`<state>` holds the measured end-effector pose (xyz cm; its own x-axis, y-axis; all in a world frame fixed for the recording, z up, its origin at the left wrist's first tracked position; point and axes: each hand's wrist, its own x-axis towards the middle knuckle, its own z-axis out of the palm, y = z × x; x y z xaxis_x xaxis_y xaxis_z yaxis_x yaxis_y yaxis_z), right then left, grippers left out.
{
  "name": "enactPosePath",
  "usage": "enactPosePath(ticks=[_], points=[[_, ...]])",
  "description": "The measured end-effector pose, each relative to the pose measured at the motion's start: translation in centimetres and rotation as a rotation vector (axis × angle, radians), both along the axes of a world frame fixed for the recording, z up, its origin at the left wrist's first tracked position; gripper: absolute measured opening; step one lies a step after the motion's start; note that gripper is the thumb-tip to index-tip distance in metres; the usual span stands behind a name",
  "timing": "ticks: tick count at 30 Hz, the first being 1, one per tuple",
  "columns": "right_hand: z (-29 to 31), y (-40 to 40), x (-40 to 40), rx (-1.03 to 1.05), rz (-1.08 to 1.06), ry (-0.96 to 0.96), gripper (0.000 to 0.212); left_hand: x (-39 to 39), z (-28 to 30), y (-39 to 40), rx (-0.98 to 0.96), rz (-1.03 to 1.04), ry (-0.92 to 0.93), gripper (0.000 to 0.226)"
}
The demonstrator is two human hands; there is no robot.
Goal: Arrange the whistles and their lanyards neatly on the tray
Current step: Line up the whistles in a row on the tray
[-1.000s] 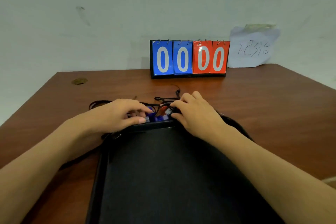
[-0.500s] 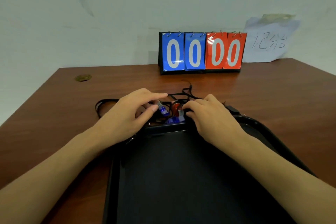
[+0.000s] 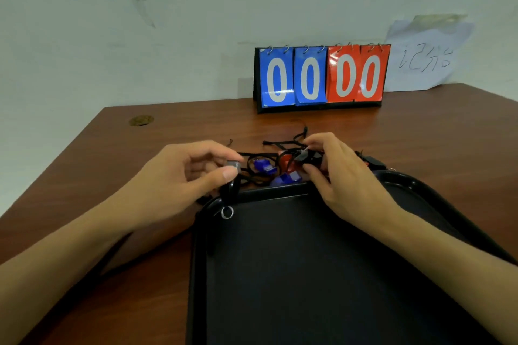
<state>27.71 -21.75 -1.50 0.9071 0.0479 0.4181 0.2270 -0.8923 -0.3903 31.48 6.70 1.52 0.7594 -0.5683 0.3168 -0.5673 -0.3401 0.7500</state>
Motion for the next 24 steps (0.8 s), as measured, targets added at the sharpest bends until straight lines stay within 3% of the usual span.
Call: enactPosePath(ticks=[10, 15, 19, 24], points=[[0.3, -0.2, -0.4, -0.010, 0.043, -0.068, 0.060, -0.5, -1.4, -0.6, 0.013, 0.070, -0.106, 0.026], [3.9, 1.1, -1.3, -0.234, 0.138, -0.048, 0.054, 0.4, -2.4, 0.0, 0.094, 0.066, -0.132, 0.031], [6.0, 3.4, -2.0, -0.102, 0.240, 0.129, 0.036, 0.9, -2.6, -0.1, 0.139, 0.048, -0.146, 0.033], [5.3, 4.2, -1.7, 0.184, 0.372, 0.471, 0.031, 1.7, -2.9, 0.1, 0.192, -0.009, -0.161, 0.031]])
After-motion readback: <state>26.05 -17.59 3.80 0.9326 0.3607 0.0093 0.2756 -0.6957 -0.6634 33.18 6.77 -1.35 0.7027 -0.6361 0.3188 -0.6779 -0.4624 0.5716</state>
